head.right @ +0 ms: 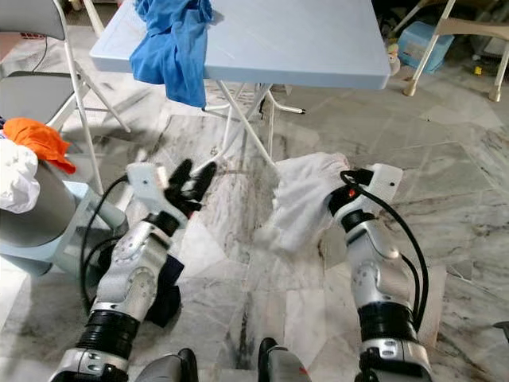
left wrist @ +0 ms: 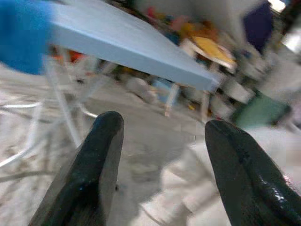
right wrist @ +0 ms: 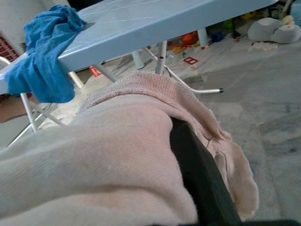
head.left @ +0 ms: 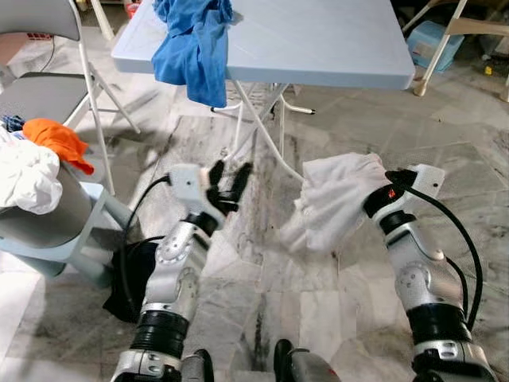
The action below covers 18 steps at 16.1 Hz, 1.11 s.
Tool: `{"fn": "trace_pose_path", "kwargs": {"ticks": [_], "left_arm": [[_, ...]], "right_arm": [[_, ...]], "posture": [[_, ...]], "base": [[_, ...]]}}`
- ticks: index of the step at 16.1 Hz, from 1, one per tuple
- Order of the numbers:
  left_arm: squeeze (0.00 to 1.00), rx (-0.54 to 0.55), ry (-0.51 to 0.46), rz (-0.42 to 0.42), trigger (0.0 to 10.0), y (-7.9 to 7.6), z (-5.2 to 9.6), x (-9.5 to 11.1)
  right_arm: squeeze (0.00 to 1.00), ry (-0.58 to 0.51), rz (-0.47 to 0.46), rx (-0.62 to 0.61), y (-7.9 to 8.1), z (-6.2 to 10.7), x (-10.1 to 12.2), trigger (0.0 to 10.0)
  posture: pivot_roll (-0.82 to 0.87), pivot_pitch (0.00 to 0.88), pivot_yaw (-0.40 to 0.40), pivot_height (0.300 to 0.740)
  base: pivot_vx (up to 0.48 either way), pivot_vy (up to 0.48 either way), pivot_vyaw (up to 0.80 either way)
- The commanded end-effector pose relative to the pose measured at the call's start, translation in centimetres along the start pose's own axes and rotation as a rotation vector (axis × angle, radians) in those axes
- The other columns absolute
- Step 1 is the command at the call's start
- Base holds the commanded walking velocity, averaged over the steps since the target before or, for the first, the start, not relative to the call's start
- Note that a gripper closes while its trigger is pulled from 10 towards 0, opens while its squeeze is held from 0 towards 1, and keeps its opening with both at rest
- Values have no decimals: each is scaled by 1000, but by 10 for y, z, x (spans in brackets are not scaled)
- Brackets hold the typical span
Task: Hang hanger
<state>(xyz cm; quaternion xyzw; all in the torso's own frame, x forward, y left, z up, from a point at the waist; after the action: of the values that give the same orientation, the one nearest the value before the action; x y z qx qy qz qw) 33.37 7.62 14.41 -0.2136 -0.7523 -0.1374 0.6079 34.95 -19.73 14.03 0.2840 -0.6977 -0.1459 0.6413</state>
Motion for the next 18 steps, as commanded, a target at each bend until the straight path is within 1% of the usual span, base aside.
{"fn": "trace_pose_path", "kwargs": {"ticks": [1,2,3,4,6,7,8,9,10,11,13,14,17,18], "left_arm": [[1000,-75,54,-6,10000,-13,5,-12],[1000,-132,75,12,10000,-22,7,-15],[1000,-195,92,8,10000,-31,10,-18],[1000,-288,123,-13,10000,-45,14,-25],[1000,-318,134,-18,10000,-48,14,-28],[1000,-334,137,-10,10000,-50,14,-28],[1000,-336,140,-22,10000,-48,13,-28],[1000,-330,142,-30,10000,-47,13,-28],[1000,-296,140,-47,10000,-41,12,-27],[1000,-277,149,-44,10000,-36,12,-29],[1000,-269,162,-39,10000,-31,13,-32],[0,-265,159,-37,10000,-30,13,-32],[0,-259,133,-26,10000,-30,11,-29],[0,-271,115,-10,10000,-33,8,-27]], "right_arm": [[0,2,4,42,7,1,2,0],[0,10,19,55,9,2,2,0],[0,9,16,55,9,3,2,0],[0,5,12,57,12,2,2,0],[0,10,6,77,18,1,1,0],[0,16,12,87,21,1,0,0],[0,21,9,106,26,2,0,0],[0,21,4,112,27,2,0,0],[0,26,1,125,29,3,1,0],[0,26,-8,133,30,4,1,0],[0,28,-22,148,33,5,3,0],[0,30,-31,166,36,6,5,0],[0,42,-59,215,43,8,7,0],[0,56,-70,232,46,9,6,0]], "posture": [[-21,221,-21,740],[-21,221,-21,740],[-21,221,-21,740],[-21,221,-19,740],[-22,223,-20,740],[-22,223,-20,740],[-24,224,-19,740],[-25,224,-19,740],[-25,224,-19,740],[-26,224,-19,740],[-28,223,-19,740],[-28,222,-18,740],[-28,222,-19,740],[-28,221,-19,740]], "base": [[0,0,0],[0,0,0],[0,0,0],[0,0,0],[0,0,0],[0,0,0],[0,0,0],[0,0,0],[0,0,0],[0,0,0],[0,0,0],[0,0,0],[0,0,0],[0,0,0]]}}
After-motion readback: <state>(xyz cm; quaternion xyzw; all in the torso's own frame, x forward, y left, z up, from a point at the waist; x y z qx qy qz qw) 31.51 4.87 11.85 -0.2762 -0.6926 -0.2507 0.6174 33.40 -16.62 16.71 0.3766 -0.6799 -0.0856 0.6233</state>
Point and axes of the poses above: a point about 5 cm out from each wrist's last joint towards the gripper, its own z axis pointing back from the gripper into the wrist, its own x axis along the axis of the wrist's last joint, y = z × x, the point moved 1 cm from there along -z, pointing out of the wrist towards the gripper, and after that the axes turned 14 degrees about -z, right-handed, at the moved point
